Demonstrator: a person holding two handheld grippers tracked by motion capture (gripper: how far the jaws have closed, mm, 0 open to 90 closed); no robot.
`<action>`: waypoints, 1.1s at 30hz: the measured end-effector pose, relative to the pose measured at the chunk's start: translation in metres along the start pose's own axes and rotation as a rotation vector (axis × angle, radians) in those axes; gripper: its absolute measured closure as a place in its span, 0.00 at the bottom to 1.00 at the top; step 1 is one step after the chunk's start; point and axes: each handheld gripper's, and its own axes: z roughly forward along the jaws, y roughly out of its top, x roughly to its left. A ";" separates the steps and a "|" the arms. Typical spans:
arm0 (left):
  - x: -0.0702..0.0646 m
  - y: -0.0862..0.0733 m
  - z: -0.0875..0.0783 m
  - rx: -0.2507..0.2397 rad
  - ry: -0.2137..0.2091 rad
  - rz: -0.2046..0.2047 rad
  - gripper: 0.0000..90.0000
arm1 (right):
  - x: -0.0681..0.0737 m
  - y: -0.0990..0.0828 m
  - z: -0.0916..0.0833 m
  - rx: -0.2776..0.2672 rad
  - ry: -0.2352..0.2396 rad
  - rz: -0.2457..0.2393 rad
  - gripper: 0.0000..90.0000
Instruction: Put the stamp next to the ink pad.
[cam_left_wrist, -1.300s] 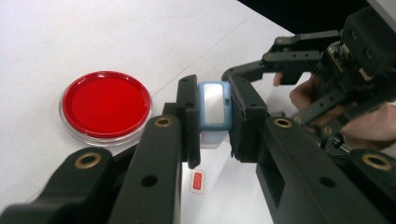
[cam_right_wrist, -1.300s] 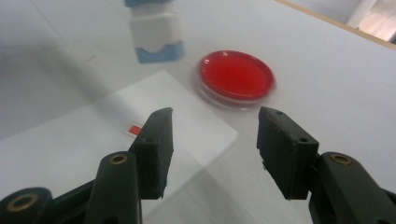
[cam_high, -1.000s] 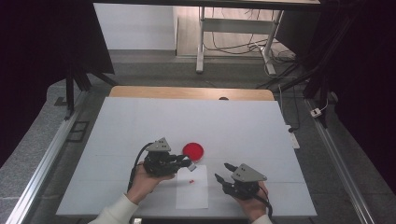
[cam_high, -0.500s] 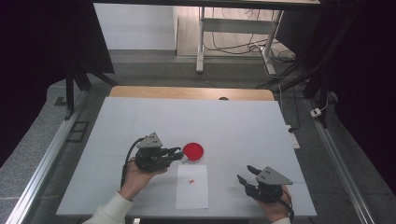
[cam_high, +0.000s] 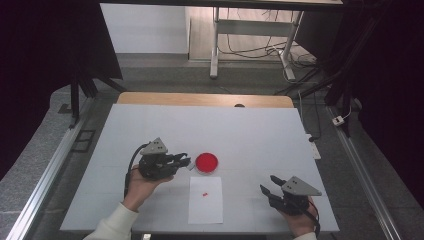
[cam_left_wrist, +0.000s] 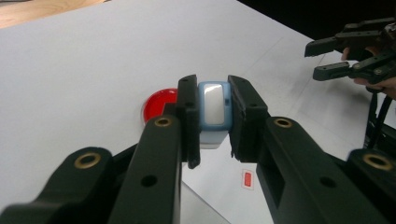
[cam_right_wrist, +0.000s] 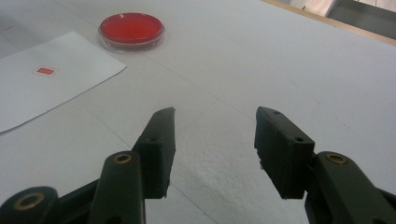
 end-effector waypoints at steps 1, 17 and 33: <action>0.000 0.000 0.000 0.001 0.001 0.000 0.84 | 0.000 0.000 0.000 0.002 -0.001 -0.001 0.53; 0.011 0.001 0.012 0.046 0.026 -0.006 0.84 | 0.000 -0.001 0.003 0.012 -0.004 -0.012 0.53; 0.048 0.019 0.033 0.169 0.083 -0.034 0.84 | -0.002 -0.002 0.005 0.020 -0.007 -0.007 0.53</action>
